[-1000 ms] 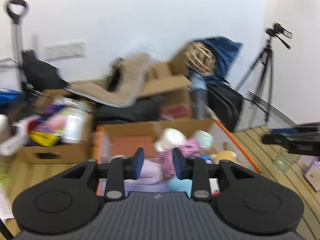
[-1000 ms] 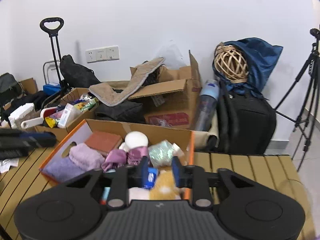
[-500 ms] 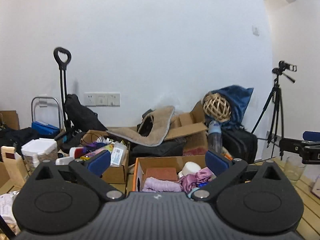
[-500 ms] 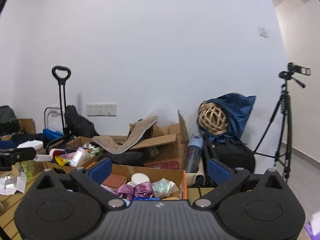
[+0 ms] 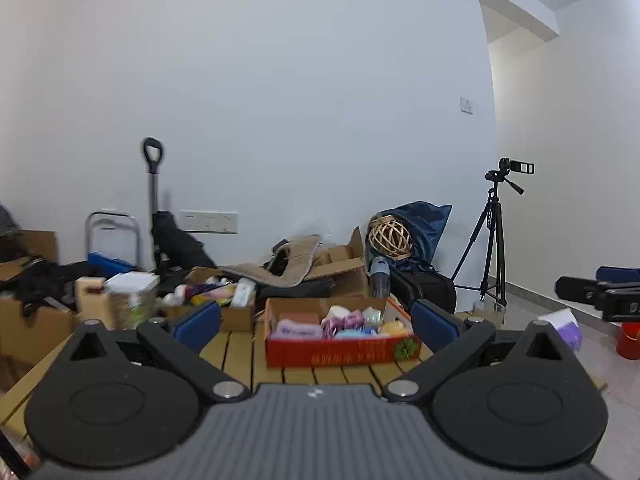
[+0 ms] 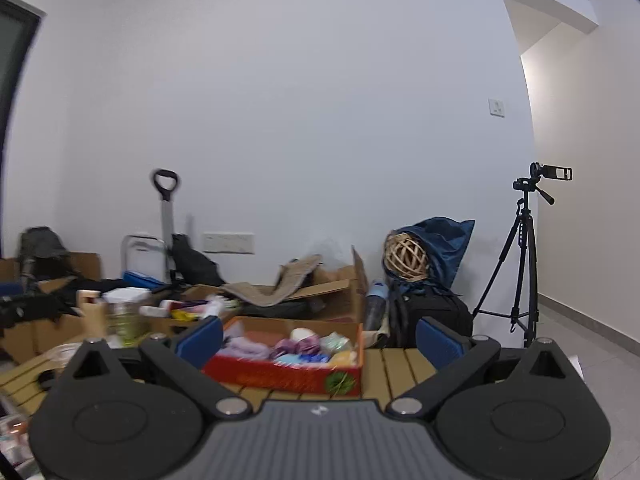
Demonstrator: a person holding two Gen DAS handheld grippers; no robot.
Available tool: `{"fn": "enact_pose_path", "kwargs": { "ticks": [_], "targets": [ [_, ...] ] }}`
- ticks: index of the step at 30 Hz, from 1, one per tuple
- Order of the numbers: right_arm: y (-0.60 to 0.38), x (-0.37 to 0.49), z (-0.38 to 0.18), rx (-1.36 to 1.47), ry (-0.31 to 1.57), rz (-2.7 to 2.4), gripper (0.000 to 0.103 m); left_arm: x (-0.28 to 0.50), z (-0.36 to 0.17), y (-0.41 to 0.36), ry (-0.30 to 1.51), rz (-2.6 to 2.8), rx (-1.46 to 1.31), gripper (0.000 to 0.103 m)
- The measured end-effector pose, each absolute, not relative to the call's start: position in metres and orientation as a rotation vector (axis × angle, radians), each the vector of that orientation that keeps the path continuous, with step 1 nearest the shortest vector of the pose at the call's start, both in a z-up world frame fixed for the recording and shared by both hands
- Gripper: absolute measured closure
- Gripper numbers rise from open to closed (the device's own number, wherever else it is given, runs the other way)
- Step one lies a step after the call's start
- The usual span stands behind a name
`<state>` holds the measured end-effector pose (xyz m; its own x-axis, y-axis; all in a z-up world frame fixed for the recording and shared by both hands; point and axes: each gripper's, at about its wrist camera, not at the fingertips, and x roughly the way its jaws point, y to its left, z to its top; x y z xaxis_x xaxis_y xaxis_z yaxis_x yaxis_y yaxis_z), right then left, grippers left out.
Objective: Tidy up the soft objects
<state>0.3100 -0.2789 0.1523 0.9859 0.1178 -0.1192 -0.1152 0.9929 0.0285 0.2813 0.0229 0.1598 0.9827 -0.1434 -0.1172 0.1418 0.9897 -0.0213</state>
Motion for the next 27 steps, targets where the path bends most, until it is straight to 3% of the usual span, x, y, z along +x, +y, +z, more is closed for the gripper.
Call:
{"fn": "enact_pose_path", "kwargs": {
  "ticks": [14, 21, 27],
  "targets": [
    [-0.243, 0.034, 0.067, 0.029, 0.067, 0.163, 0.0, 0.007, 0.068, 0.026, 0.027, -0.01, 0.054, 0.0],
    [-0.219, -0.02, 0.008, 0.02, 0.114, 0.163, 0.0, -0.021, 0.034, 0.029, 0.114, 0.009, 0.039, 0.0],
    [-0.22, -0.016, -0.002, 0.033, 0.162, 0.175, 0.0, -0.02, 0.028, 0.037, 0.118, 0.03, 0.025, 0.0]
  ]
}}
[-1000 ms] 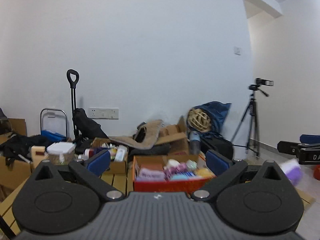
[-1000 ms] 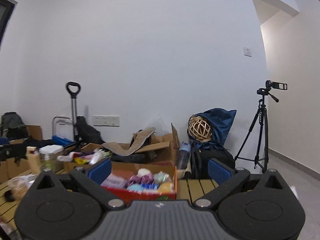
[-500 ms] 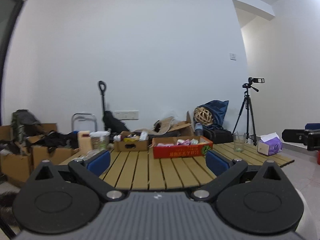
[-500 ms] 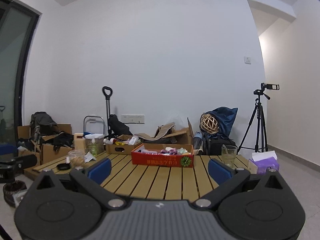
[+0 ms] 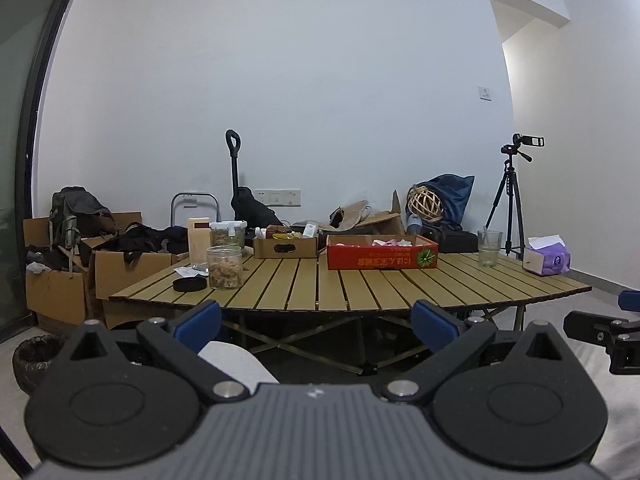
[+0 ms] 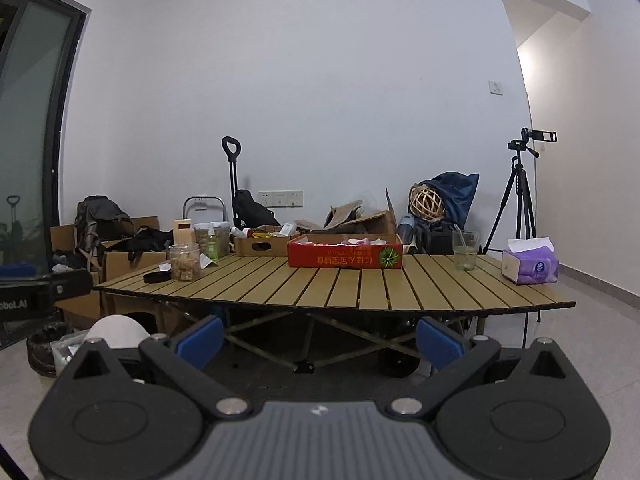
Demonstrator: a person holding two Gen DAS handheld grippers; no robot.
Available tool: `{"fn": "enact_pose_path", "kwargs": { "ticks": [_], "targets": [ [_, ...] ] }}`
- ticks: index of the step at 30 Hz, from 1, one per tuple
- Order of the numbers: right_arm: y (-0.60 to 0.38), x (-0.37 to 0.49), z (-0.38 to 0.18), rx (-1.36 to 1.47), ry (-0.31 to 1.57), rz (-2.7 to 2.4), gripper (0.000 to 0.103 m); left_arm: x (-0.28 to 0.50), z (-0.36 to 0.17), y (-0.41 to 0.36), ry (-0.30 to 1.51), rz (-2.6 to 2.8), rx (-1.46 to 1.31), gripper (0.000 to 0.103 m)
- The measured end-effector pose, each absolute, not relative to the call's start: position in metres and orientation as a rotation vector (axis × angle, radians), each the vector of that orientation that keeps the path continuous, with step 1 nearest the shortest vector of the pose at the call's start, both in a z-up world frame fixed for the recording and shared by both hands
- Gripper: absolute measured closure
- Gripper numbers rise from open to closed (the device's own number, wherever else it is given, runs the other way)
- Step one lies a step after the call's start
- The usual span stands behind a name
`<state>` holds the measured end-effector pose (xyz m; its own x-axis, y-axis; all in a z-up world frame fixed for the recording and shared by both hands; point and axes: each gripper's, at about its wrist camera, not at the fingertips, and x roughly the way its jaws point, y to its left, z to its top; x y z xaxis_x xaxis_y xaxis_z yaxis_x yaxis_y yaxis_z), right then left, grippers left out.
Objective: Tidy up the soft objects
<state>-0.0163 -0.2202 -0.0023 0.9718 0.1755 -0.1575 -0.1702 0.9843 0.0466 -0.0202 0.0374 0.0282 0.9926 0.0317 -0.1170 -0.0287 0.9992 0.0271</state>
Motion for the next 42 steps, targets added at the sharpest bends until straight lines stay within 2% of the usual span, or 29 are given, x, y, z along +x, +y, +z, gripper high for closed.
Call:
{"fn": "enact_pose_path", "kwargs": {
  "ticks": [42],
  "targets": [
    [-0.226, 0.001, -0.001, 0.036, 0.148, 0.175, 0.0, -0.013, 0.028, 0.037, 0.118, -0.02, 0.053, 0.0]
  ]
}}
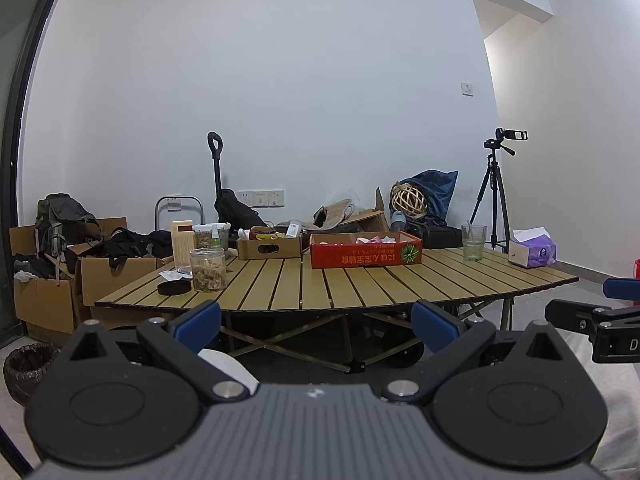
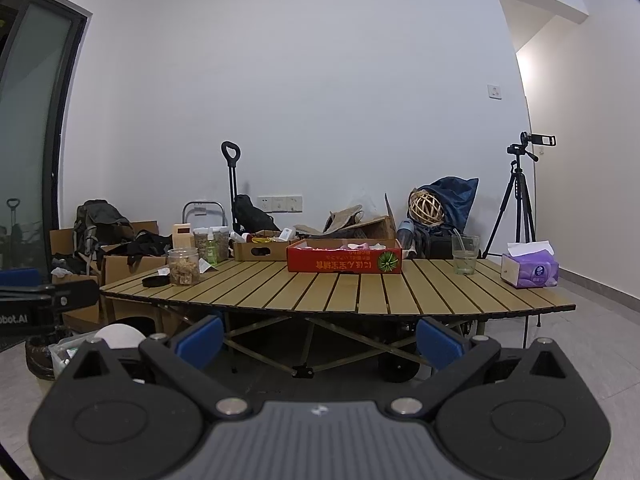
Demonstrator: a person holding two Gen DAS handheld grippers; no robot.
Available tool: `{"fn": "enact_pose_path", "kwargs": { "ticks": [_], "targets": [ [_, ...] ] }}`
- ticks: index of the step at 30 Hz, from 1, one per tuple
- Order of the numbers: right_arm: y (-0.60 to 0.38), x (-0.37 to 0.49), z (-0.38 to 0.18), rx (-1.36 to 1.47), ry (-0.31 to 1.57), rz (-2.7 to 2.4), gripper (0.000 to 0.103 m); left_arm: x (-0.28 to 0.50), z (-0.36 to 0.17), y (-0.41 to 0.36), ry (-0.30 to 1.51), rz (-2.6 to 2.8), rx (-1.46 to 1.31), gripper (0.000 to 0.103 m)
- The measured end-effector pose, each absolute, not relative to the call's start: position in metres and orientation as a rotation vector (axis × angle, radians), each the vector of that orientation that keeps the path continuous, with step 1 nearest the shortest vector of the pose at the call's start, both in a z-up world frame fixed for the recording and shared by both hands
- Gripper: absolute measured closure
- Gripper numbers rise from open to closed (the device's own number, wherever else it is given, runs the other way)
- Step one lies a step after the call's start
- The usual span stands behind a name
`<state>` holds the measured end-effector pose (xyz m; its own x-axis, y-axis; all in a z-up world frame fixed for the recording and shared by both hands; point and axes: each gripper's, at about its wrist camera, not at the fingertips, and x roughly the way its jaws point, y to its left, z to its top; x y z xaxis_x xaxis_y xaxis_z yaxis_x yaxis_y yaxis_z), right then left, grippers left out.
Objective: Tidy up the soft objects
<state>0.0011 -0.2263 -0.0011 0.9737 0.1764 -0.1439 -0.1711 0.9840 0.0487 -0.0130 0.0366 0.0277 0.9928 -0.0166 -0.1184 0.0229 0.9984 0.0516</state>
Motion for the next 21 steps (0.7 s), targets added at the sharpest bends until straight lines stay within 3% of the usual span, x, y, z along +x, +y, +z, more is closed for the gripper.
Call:
{"fn": "enact_pose_path", "kwargs": {
  "ticks": [21],
  "targets": [
    [-0.2234, 0.0026, -0.0018, 0.034, 0.142, 0.173, 0.0, -0.0116, 0.029, 0.0367, 0.113, -0.021, 0.056, 0.0]
  ]
}}
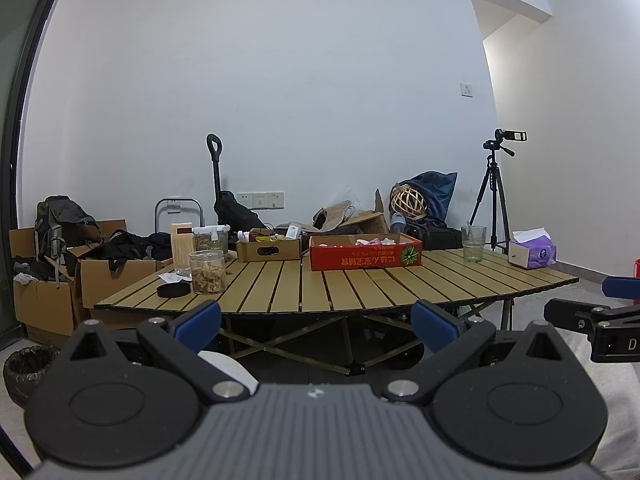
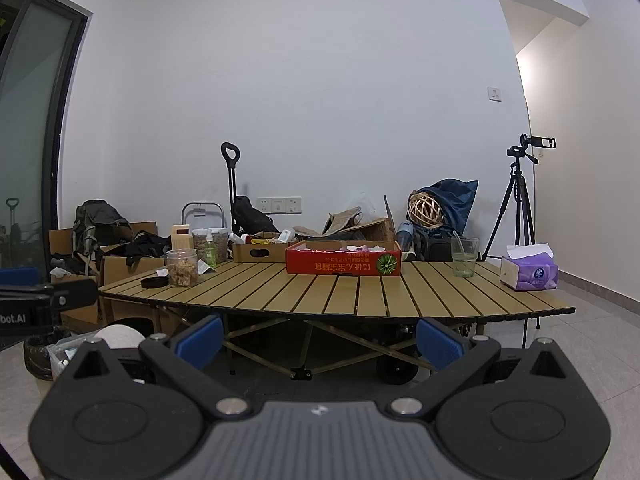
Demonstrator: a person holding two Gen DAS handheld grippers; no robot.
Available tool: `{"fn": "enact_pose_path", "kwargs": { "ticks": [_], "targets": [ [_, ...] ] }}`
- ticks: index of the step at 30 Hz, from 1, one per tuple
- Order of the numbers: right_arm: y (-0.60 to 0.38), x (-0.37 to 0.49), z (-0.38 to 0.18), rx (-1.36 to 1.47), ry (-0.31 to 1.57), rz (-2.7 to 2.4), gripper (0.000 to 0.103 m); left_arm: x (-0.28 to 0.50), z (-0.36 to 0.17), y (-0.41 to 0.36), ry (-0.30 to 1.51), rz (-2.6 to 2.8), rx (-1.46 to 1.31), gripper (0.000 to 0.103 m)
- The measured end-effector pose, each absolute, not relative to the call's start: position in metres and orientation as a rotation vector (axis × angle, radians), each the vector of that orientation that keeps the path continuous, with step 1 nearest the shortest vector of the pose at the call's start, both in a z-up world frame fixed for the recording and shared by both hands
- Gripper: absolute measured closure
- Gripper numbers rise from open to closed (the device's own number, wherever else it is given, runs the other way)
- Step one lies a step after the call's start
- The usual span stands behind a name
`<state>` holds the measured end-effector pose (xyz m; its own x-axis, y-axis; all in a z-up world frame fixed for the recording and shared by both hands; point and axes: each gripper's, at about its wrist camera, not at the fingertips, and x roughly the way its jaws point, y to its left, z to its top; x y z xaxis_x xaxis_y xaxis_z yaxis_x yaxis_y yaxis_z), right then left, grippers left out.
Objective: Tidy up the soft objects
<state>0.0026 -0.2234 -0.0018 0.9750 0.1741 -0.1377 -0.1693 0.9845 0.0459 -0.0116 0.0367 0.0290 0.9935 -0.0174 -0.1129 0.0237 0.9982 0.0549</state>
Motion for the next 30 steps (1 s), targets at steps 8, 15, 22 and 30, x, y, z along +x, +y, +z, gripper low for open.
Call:
{"fn": "enact_pose_path", "kwargs": {
  "ticks": [8, 15, 22, 30],
  "targets": [
    [-0.2237, 0.0061, -0.0031, 0.033, 0.149, 0.177, 0.0, -0.011, 0.0291, 0.0377, 0.111, -0.021, 0.056, 0.0],
    [-0.2258, 0.0041, -0.0021, 0.029, 0.133, 0.178, 0.0, -0.0103, 0.0304, 0.0372, 0.104, -0.021, 0.056, 0.0],
    [-0.2258, 0.0007, 0.0003, 0.016, 0.106, 0.177, 0.0, -0.0126, 0.0325, 0.0349, 0.068, -0.032, 0.074, 0.0],
    [-0.2268, 0.0003, 0.0042, 0.004, 0.086, 0.184, 0.0, -0.0124, 0.0311, 0.0361, 0.06, -0.034, 0.075, 0.0]
  ]
}}
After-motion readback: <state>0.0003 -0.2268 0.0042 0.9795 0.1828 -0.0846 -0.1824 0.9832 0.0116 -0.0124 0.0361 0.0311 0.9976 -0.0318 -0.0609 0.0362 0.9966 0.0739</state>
